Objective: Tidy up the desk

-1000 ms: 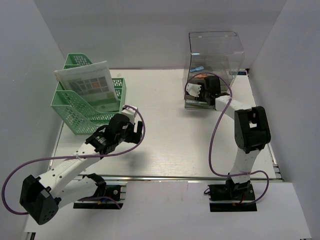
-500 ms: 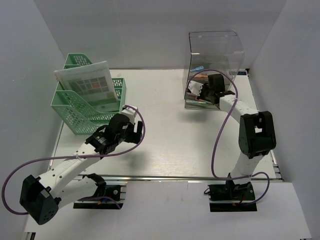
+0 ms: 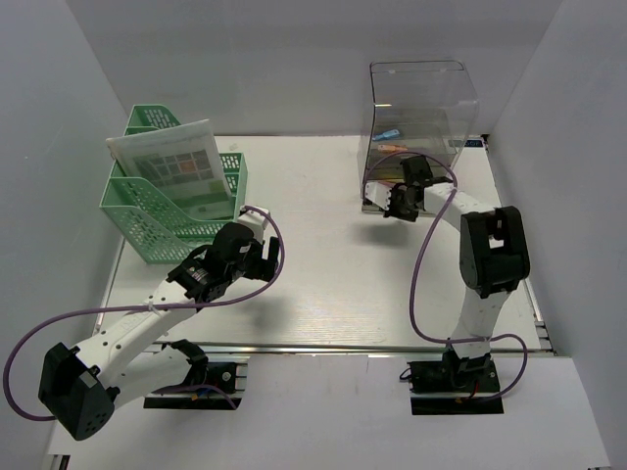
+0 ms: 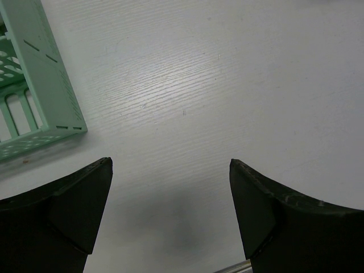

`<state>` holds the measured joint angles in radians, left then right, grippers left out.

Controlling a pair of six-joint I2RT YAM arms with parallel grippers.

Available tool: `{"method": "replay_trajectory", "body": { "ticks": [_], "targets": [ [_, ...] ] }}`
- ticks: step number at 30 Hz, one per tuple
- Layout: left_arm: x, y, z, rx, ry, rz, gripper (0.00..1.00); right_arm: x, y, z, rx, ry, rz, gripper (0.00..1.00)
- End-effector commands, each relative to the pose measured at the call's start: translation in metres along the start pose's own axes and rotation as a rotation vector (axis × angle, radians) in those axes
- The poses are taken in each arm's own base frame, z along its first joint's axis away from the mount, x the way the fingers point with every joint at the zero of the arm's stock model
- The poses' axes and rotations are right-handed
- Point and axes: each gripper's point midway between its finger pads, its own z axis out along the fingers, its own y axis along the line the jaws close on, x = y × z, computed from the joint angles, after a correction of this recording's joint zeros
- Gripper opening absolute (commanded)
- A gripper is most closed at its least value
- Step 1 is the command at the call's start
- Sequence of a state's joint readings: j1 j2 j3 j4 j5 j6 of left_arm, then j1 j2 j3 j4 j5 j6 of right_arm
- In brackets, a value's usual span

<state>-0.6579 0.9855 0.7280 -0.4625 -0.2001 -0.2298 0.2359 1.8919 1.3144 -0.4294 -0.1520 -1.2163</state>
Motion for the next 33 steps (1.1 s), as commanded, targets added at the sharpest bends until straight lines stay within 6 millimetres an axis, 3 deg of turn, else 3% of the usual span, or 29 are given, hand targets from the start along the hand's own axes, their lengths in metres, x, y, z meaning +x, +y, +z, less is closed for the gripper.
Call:
{"method": "replay_trajectory", "body": {
  "ticks": [1,5,11,15,21,22,25,33],
  "targets": [
    [-0.007,0.001,-0.002,-0.002,-0.030,-0.013,0.93,0.013,-0.013,0.005,0.053,0.062,-0.018,0.00],
    [-0.005,0.001,-0.001,-0.003,-0.024,-0.012,0.93,0.024,-0.028,0.014,0.133,0.110,-0.003,0.00],
    [-0.004,0.001,0.001,-0.007,-0.017,-0.009,0.93,0.041,-0.066,0.017,0.320,0.197,0.030,0.00],
    [-0.002,0.002,0.002,-0.013,-0.012,-0.008,0.93,0.037,-0.084,0.014,0.392,0.195,0.031,0.00],
    [0.002,0.003,0.005,-0.020,0.007,-0.005,0.93,0.033,-0.093,0.022,0.398,0.186,0.017,0.00],
    [0.002,0.004,0.005,-0.024,0.008,-0.003,0.93,0.027,-0.102,0.020,0.429,0.165,0.013,0.00],
    [0.003,0.004,0.007,-0.028,0.015,-0.005,0.93,0.020,-0.106,0.023,0.430,0.133,0.007,0.00],
    [0.008,0.005,0.011,-0.037,0.036,0.000,0.93,0.021,-0.125,0.026,0.501,0.148,-0.035,0.00]
  ]
}}
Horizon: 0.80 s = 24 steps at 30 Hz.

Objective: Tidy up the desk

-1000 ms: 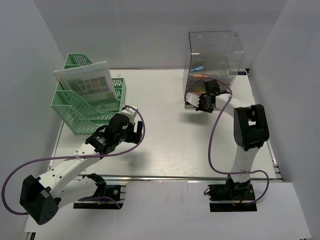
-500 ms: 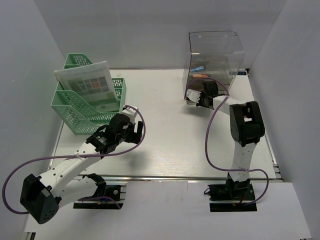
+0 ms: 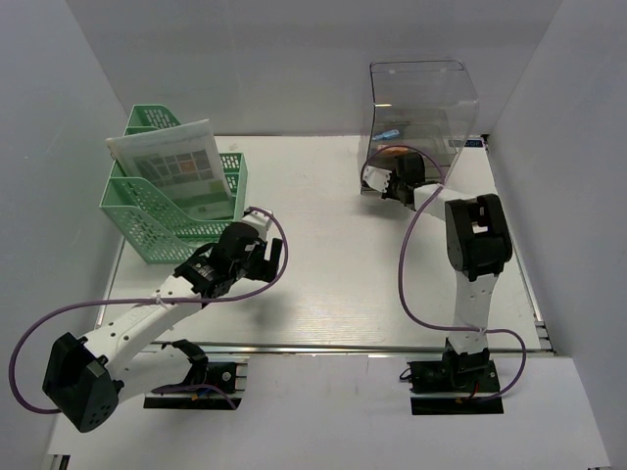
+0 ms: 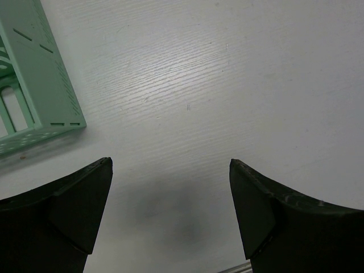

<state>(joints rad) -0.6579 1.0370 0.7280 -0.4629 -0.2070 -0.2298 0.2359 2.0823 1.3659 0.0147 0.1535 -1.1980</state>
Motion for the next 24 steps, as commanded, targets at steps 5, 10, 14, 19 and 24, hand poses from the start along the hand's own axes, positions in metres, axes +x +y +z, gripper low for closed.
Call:
{"method": "replay_trajectory", "body": {
  "ticks": [5,10,14,19,24],
  "targets": [
    [-0.001,0.003,0.003,-0.020,-0.004,-0.009,0.93,-0.006,-0.033,0.006,0.112,-0.020,-0.011,0.00],
    [-0.002,0.003,0.002,-0.018,-0.005,-0.010,0.93,-0.010,-0.033,-0.008,0.105,-0.038,-0.003,0.00],
    [-0.005,0.001,-0.001,-0.001,-0.025,-0.011,0.93,-0.021,-0.023,-0.048,0.048,-0.119,0.059,0.00],
    [-0.013,-0.008,-0.008,0.061,-0.063,-0.009,0.95,-0.055,0.015,-0.127,-0.134,-0.365,0.306,0.62],
    [-0.026,-0.011,-0.022,0.094,-0.146,-0.021,0.98,-0.095,0.028,-0.219,-0.243,-0.597,0.596,0.89]
  ]
}}
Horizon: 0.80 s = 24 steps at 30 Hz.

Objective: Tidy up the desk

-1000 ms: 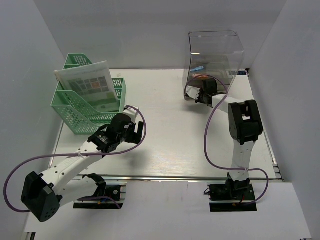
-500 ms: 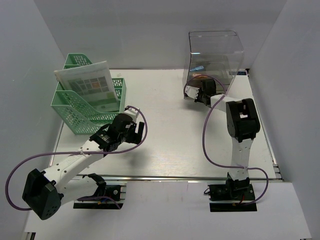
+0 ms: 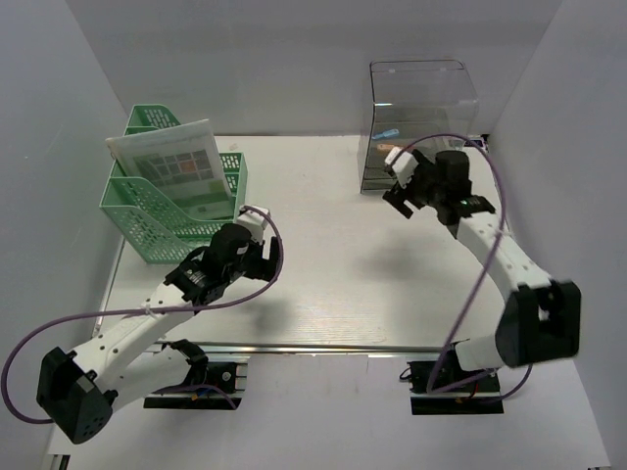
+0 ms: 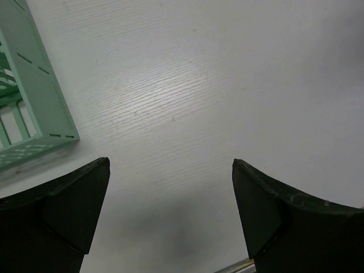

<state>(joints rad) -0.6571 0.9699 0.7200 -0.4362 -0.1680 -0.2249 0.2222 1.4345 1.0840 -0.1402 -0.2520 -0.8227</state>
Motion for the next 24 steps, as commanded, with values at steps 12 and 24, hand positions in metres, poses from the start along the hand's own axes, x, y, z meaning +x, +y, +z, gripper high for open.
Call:
{"method": "replay_trajectory", "body": {
  "ticks": [12,24],
  "targets": [
    [-0.026,-0.008,-0.025,0.085,-0.173,-0.003,0.98,-0.042,0.052,-0.097,0.039,-0.203,0.645,0.89],
    [-0.021,-0.016,-0.023,0.127,-0.180,0.033,0.98,0.002,0.065,-0.110,0.248,-0.274,0.662,0.89]
  ]
}}
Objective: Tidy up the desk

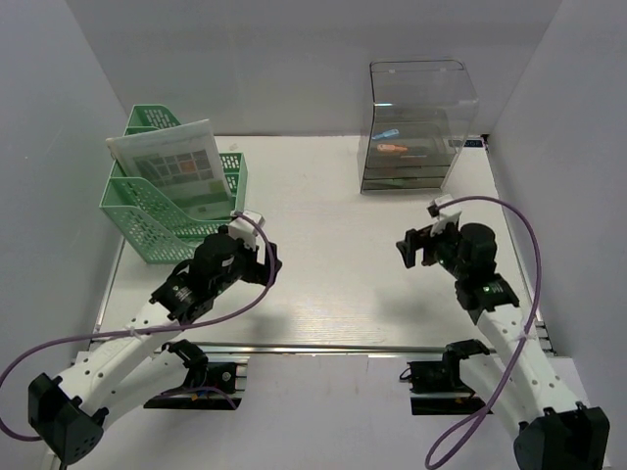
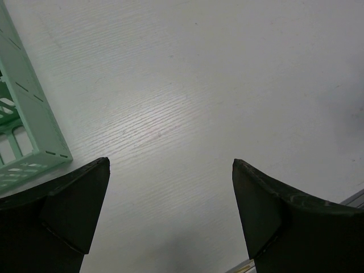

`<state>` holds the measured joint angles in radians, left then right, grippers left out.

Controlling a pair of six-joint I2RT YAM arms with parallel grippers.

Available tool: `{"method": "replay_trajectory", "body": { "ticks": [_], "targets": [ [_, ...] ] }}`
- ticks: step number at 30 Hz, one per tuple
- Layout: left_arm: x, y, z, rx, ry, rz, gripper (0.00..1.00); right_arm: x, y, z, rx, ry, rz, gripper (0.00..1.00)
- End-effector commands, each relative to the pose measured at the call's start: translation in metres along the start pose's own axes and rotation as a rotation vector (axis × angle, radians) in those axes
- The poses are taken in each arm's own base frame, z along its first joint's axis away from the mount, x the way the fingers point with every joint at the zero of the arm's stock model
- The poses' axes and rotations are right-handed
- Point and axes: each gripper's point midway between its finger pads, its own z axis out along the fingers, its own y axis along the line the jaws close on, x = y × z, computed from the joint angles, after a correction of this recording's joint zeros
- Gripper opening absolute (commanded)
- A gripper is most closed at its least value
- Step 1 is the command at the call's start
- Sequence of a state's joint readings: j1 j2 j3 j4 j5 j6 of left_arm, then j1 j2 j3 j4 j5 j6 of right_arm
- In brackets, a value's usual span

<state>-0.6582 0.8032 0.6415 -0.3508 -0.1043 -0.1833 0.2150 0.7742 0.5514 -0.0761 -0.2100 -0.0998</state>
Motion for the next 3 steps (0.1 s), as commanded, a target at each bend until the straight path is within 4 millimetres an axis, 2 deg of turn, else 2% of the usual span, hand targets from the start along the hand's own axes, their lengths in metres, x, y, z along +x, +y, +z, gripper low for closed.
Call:
{"method": "replay_trajectory", "body": {
  "ticks": [1,3],
  "targets": [
    [-0.0053,-0.0061,-0.0002,0.034,-0.027,0.014,0.98,-0.0342,-0.0105,-0.0073,0.068,-0.162,0.002,0.89],
    [-0.0053,-0.0060,-0.0002,0.034,-0.028,0.015,0.98,-0.0315,-0.0099,-0.0105,0.068,-0.170,0.006,0.89]
  ]
}}
